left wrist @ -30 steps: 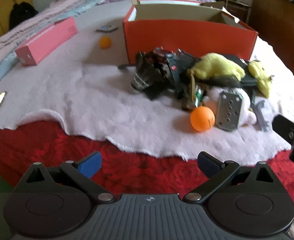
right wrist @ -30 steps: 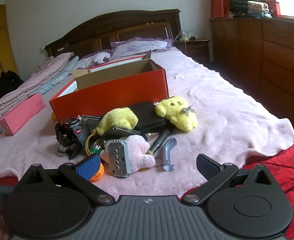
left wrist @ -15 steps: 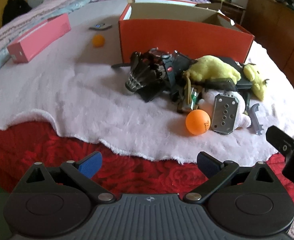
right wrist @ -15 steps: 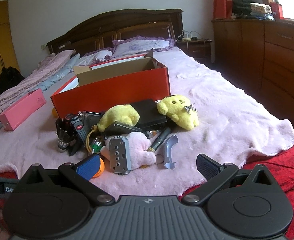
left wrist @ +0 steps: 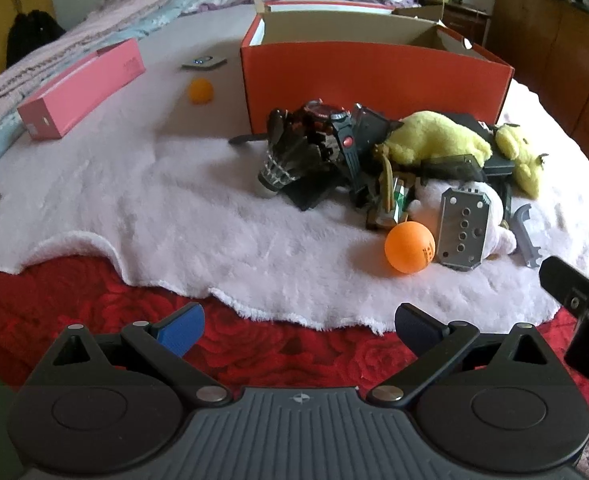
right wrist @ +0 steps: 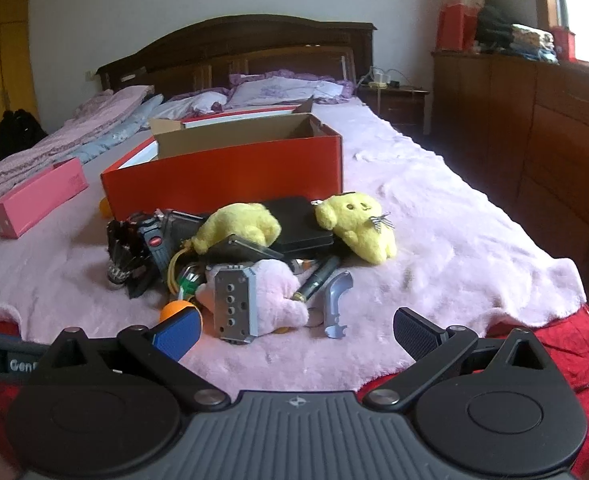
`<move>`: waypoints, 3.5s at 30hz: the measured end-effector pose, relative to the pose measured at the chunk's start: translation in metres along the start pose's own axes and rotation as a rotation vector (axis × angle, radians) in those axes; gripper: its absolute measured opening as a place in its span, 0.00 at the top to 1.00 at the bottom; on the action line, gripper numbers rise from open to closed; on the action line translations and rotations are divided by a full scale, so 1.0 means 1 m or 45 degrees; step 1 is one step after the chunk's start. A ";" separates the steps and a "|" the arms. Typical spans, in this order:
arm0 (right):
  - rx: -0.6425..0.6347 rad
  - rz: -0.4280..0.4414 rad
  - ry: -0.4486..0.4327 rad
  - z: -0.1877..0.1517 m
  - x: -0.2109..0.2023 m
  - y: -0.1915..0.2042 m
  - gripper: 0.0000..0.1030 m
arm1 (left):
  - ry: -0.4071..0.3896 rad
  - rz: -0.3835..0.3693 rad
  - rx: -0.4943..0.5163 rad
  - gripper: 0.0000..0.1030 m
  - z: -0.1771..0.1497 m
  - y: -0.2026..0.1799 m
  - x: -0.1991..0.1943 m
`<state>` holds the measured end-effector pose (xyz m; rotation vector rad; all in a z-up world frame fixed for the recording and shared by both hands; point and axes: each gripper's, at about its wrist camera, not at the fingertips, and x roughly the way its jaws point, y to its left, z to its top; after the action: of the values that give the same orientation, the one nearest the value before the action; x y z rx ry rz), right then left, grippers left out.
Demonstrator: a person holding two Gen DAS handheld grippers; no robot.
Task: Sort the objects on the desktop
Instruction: 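Move both grippers over the cluttered toy pile, then grasp the grey perforated Lego brick with the right gripper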
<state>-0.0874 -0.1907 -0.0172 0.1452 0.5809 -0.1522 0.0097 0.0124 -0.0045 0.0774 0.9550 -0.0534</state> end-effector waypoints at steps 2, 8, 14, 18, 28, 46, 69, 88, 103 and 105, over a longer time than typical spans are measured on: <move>-0.010 0.008 0.001 0.000 -0.001 0.002 0.00 | -0.018 0.011 0.009 0.00 -0.001 0.000 -0.002; -0.015 0.004 0.005 0.002 -0.002 0.001 0.00 | -0.029 0.000 0.002 0.00 -0.003 -0.002 -0.004; -0.018 0.013 0.007 0.003 -0.002 0.001 0.00 | -0.034 -0.007 -0.006 0.00 -0.004 -0.002 -0.005; -0.024 0.019 0.012 0.004 -0.002 0.001 0.00 | -0.037 -0.008 -0.010 0.00 -0.005 -0.002 -0.005; -0.018 0.056 0.005 0.005 -0.003 0.000 0.14 | -0.042 -0.014 -0.015 0.00 -0.002 -0.002 -0.002; -0.015 0.175 0.150 0.006 0.026 0.006 0.52 | -0.034 -0.006 -0.002 0.00 0.007 0.003 0.004; -0.060 0.119 0.187 0.013 0.097 0.030 0.73 | -0.013 -0.040 -0.019 0.00 0.009 0.005 0.028; -0.001 0.121 0.184 0.010 0.062 0.015 0.92 | -0.110 -0.060 0.024 0.00 0.026 0.003 0.008; -0.029 0.141 0.186 0.004 0.069 0.008 0.91 | -0.097 -0.145 0.135 0.08 0.033 -0.038 0.048; -0.028 0.136 0.207 0.005 0.074 0.006 0.90 | -0.071 -0.155 0.133 0.09 0.036 -0.039 0.054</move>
<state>-0.0226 -0.1934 -0.0532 0.1678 0.7352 -0.0304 0.0670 -0.0304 -0.0292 0.1138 0.9002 -0.2167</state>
